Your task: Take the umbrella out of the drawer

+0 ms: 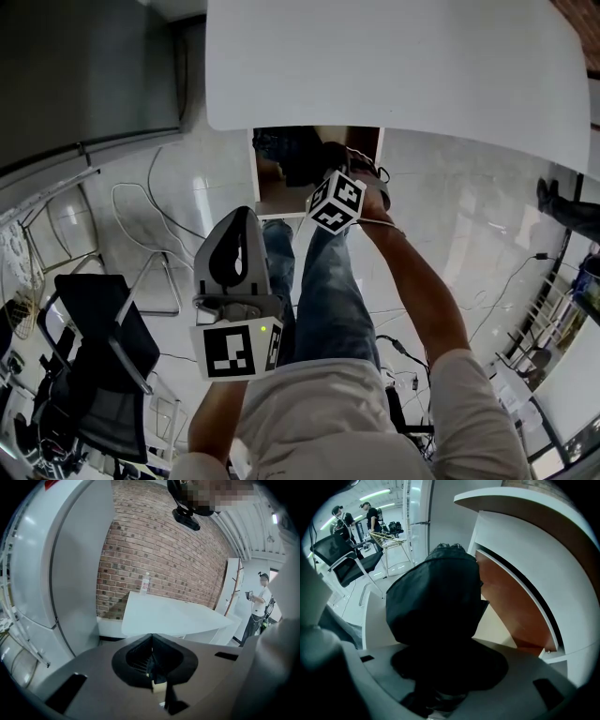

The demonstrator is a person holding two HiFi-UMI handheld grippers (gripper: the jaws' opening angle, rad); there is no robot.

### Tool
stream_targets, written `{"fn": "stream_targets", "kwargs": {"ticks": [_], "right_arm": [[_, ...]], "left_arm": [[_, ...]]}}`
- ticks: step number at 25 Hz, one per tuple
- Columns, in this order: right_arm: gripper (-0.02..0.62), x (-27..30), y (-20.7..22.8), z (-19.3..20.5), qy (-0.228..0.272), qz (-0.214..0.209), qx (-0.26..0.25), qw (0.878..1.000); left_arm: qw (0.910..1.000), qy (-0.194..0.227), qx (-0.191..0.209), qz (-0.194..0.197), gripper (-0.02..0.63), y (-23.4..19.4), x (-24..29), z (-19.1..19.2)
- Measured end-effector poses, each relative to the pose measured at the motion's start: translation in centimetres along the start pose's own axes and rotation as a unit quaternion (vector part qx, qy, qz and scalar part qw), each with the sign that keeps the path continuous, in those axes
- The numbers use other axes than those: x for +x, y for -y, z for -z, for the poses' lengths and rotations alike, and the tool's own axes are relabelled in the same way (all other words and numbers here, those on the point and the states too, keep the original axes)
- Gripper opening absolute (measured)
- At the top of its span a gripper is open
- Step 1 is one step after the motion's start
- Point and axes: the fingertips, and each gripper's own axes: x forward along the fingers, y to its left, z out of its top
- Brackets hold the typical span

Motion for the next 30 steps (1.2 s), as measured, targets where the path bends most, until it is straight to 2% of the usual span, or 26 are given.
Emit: {"fn": "stream_targets", "kwargs": {"ticks": [14, 30], "right_arm": [[0.238, -2.7, -0.3, -0.3, 0.001, -0.005, -0.019, 1.000], [0.238, -7.9, -1.0, -0.9, 0.029, -0.006, -0.006, 1.000]], "left_arm": [[0.9999, 0.006, -0.007, 0.003, 0.017, 0.4, -0.4, -1.9], [0.9999, 0.010, -0.004, 0.011, 0.017, 1.5, -1.7, -3.2]]}}
